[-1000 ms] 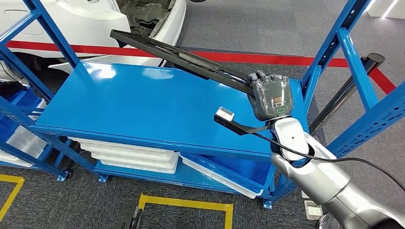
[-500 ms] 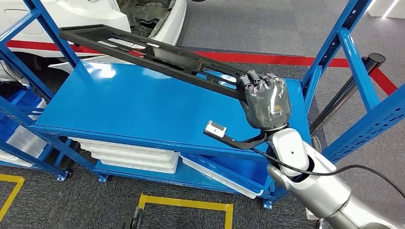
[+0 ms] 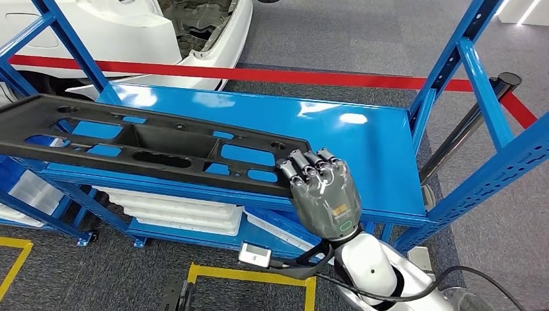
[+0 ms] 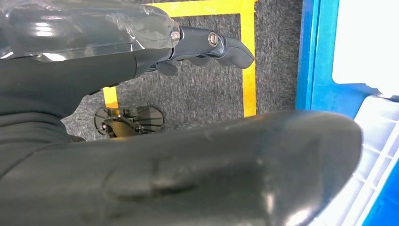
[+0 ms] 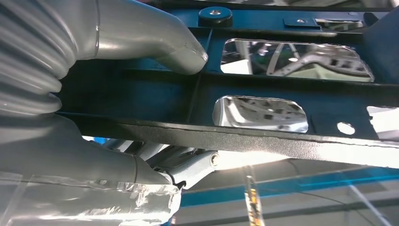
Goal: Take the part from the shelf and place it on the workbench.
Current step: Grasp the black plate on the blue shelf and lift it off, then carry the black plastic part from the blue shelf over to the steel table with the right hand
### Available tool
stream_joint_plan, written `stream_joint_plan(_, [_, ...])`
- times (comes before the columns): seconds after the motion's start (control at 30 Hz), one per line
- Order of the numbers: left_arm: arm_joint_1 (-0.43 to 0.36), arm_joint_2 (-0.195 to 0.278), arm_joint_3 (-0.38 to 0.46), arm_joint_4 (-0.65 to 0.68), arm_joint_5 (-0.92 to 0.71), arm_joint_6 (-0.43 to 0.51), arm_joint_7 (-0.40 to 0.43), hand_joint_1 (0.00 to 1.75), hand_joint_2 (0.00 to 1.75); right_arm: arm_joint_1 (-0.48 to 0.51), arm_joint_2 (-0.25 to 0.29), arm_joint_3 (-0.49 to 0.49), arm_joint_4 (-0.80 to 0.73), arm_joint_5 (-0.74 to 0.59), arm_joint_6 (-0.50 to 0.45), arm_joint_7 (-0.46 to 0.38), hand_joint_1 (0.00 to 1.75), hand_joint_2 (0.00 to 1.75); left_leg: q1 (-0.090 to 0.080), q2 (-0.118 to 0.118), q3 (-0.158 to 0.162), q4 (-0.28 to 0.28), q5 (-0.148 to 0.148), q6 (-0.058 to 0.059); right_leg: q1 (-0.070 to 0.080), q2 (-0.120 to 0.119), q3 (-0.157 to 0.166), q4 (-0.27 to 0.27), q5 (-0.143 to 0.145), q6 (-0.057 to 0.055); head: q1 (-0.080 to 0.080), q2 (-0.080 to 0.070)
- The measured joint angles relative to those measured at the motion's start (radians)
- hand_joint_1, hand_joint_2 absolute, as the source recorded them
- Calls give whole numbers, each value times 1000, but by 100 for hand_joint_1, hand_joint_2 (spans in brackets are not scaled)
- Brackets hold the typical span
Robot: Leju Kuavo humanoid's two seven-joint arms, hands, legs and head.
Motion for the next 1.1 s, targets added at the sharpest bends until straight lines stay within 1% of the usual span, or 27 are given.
stream_joint_plan(0.23, [0,0,0,0,-4,-12,-14,0,0,3,10,39,-88,49,61,-19,175,175,0,0,0,0,0,0,0,0,0,0,0,0,0,0])
stream_joint_plan(0.37, [0,0,0,0,-5,-18,-18,0,175,3,11,55,-125,57,74,-17,175,175,0,0,0,0,0,0,0,0,0,0,0,0,0,0])
stream_joint_plan(0.63, [1,0,0,0,-15,-32,-29,0,175,3,9,76,-175,52,127,-3,175,175,0,0,0,0,0,0,0,0,0,0,0,0,0,0])
stream_joint_plan(0.83, [1,0,0,0,-15,-40,-29,0,175,3,8,86,-199,39,139,5,175,175,0,0,0,0,0,0,0,0,0,0,0,0,0,0])
stream_joint_plan(0.97, [5,0,1,1,-9,-19,-24,0,175,3,8,89,-207,19,144,10,175,175,0,0,0,0,0,0,0,0,0,0,0,0,0,0])
stream_joint_plan(1.1, [10,0,3,1,1,14,-2,0,175,3,8,89,-208,-6,143,23,175,175,0,0,0,0,0,0,0,0,0,0,0,0,0,0])
